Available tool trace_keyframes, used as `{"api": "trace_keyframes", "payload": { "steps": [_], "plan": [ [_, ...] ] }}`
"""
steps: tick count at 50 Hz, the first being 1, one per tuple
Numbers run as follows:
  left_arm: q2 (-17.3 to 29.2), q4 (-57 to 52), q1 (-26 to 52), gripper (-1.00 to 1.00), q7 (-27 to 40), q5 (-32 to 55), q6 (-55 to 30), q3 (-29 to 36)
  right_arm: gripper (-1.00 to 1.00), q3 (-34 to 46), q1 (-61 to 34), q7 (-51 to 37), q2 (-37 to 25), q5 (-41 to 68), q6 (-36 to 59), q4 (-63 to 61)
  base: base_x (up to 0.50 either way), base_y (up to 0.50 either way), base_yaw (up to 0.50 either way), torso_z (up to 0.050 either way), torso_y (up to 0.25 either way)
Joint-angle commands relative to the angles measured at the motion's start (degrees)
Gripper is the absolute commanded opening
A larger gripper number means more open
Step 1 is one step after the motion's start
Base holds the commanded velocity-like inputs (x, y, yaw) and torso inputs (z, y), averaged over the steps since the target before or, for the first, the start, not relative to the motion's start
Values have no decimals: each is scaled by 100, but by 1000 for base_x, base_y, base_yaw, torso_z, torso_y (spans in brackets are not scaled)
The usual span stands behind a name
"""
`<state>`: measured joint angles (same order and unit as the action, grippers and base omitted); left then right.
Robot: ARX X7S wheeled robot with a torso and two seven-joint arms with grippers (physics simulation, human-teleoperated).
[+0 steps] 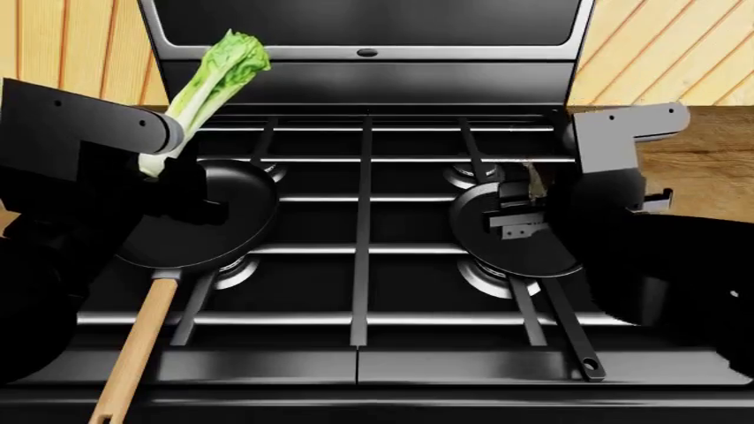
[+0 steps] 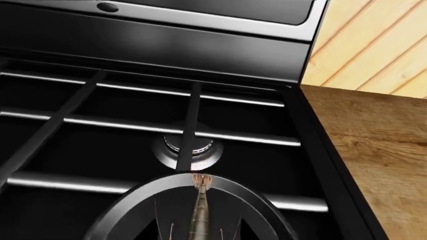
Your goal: Place both pans onto different burners. Then place the celery and the shrimp on different pans.
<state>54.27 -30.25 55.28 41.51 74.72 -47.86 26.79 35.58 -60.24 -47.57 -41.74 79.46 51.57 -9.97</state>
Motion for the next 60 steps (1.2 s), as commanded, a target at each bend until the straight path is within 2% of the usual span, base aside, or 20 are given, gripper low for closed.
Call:
{"api": "trace_keyframes", "payload": {
  "steps": [1,36,37,60],
  "plan": [
    [4,8,14,-100,54,-18,30,-41,-100,-97,172,-133,-196,109,17,-331,0,0,0,0,0],
    [70,25,-58,-100,49,-35,91,-77,-100,72,347,38,-86,-54,-74,-253,0,0,0,0,0],
    [70,22,-59,-100,51,-34,91,-77,100,69,340,40,-89,-49,-73,-254,0,0,0,0,0],
    [92,42,-208,-100,61,-73,146,-57,100,-304,-81,-321,-346,409,4,-805,0,0,0,0,0]
  ]
}}
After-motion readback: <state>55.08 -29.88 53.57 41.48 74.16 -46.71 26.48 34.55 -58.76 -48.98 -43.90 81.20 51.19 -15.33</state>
